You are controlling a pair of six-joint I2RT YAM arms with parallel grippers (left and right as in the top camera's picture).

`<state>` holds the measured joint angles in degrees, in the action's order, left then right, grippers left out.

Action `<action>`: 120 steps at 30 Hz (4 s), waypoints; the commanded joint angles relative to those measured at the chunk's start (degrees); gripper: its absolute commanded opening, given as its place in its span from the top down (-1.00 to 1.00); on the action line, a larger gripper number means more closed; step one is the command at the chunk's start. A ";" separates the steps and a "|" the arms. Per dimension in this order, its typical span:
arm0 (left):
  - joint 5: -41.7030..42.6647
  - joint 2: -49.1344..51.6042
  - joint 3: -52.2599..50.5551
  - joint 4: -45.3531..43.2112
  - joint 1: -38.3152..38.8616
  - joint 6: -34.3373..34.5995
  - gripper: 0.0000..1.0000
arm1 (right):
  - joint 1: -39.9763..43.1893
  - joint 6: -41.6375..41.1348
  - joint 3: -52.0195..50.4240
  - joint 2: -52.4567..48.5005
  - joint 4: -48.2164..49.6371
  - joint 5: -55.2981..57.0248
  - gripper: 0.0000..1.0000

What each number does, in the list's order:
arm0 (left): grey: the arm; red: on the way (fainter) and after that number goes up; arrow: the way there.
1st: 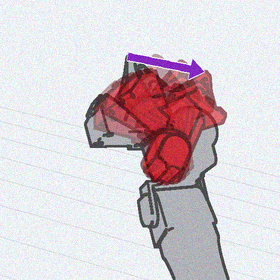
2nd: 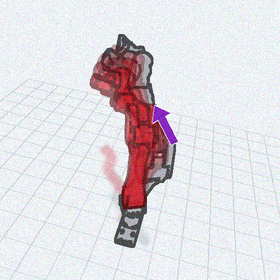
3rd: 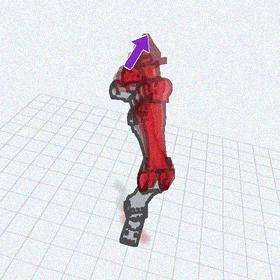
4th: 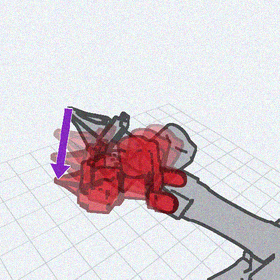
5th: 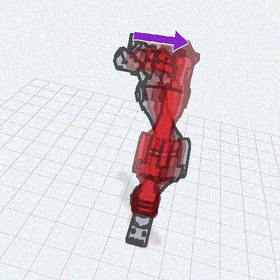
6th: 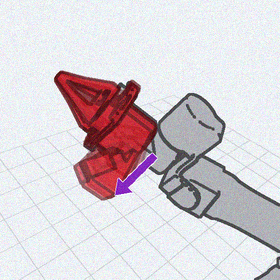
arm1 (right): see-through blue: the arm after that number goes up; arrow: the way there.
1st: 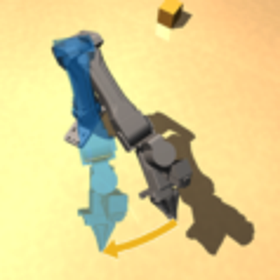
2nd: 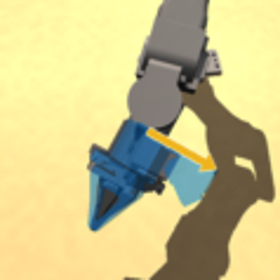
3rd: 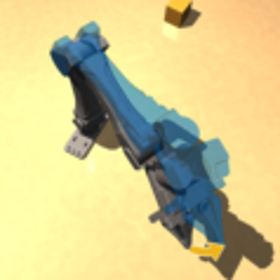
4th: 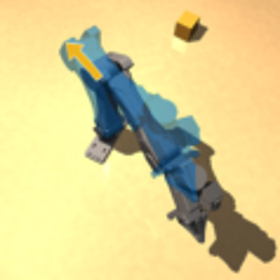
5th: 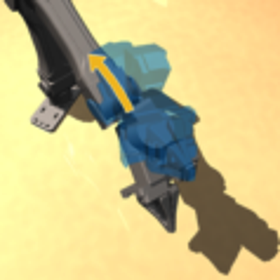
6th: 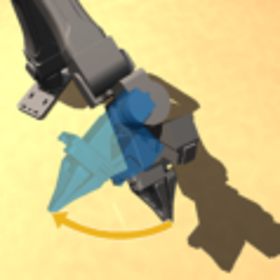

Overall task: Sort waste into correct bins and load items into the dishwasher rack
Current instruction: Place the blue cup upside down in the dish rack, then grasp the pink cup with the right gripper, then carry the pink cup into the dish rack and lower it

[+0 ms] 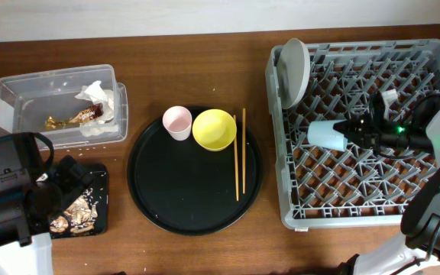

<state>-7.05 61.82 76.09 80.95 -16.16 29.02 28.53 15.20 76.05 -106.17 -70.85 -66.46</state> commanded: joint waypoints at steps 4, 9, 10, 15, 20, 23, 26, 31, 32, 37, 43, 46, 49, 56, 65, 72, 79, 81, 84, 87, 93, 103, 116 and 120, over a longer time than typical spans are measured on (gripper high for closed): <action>0.15 -0.28 0.90 -0.07 -0.31 0.28 -0.98 | 0.46 0.37 -0.52 -0.50 -1.99 5.14 0.71; 0.15 -0.28 0.90 -0.07 -0.31 0.28 -0.98 | 0.48 -2.23 -0.52 -0.50 -2.43 11.06 0.38; 0.15 -0.31 0.90 -0.07 -0.31 0.28 -0.98 | 0.63 -3.91 -0.50 -0.48 -2.40 11.61 0.39; 0.15 -0.28 0.90 -0.07 -0.31 0.28 -0.98 | 5.01 -8.87 -0.46 0.81 -2.93 19.54 0.40; 0.15 -0.28 0.90 -0.07 -0.31 0.28 -0.98 | 8.55 -8.87 -0.39 5.01 -6.38 20.20 0.38; 0.15 -0.31 0.90 -0.07 -0.31 0.28 -0.98 | 8.61 -9.97 -0.39 12.00 -8.13 20.87 0.39; 0.15 -0.31 0.90 -0.07 -0.31 0.28 -0.99 | 8.55 -13.68 -0.39 20.04 -8.70 25.64 0.37; 0.15 -0.28 0.90 -0.07 -0.31 0.28 -0.98 | 2.40 -10.73 -0.39 27.26 -8.94 26.23 0.24; 0.15 -0.31 0.90 -0.07 -0.31 0.28 -0.98 | -1.92 -9.51 -0.39 28.20 -8.85 26.23 0.11; 0.15 -0.28 0.90 -0.07 -0.31 0.28 -0.99 | -43.74 -30.60 0.04 28.76 7.98 45.99 -0.29; 0.15 -0.28 0.90 -0.07 -0.31 0.28 -0.98 | -67.30 -33.94 24.46 6.56 4.37 54.93 -0.68; 0.15 -0.31 0.90 -0.07 -0.31 0.28 -0.98 | -68.37 -31.71 52.63 -13.14 -8.87 57.33 -0.67; 0.15 -0.28 0.90 -0.07 -0.31 0.28 -0.98 | -68.74 -31.78 60.54 -22.56 0.57 59.12 -0.66; 0.15 -0.28 0.90 -0.07 -0.31 0.28 -0.98 | -72.63 -29.77 60.46 -31.71 10.73 65.72 -0.15; 0.15 -0.28 0.90 -0.07 -0.31 0.28 -0.98 | -76.81 -27.47 60.24 -36.76 11.32 76.39 -0.07; 0.15 -0.28 0.90 -0.07 -0.31 0.28 -0.98 | -76.87 -27.65 60.24 -37.77 9.99 77.46 0.38; 0.15 -0.28 0.90 -0.04 -0.31 0.28 -0.98 | -76.89 -28.35 61.51 -37.59 6.95 74.38 0.84; 0.15 -0.28 0.90 -0.07 -0.31 0.28 -0.98 | -76.91 -28.35 64.00 -36.96 5.62 71.28 0.92; 0.15 -0.28 0.90 -0.07 -0.31 0.28 -0.98 | -76.89 -29.94 70.31 -34.62 0.96 68.76 0.92; 0.13 -0.28 0.90 -0.07 -0.31 0.28 -0.98 | -75.95 -30.71 81.13 -32.46 -9.05 68.83 0.92; 0.15 -0.28 0.90 -0.07 -0.31 0.28 -0.98 | -61.96 -31.93 95.60 -24.44 -26.49 58.75 0.92; 0.15 -0.31 0.90 -0.04 -0.31 0.28 -0.98 | -55.36 -28.96 89.59 -11.80 -26.49 51.89 0.92; 0.15 -0.28 0.90 -0.04 -0.31 0.28 -0.98 | -33.83 -12.41 46.84 6.08 -26.49 34.51 0.92; 0.15 -0.28 0.90 -0.04 -0.31 0.28 -0.98 | -26.38 -0.33 33.29 6.08 -26.49 22.58 0.92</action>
<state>-7.03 61.82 76.09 80.90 -16.21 29.02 -1.93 4.60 115.09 -100.79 -96.99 -32.32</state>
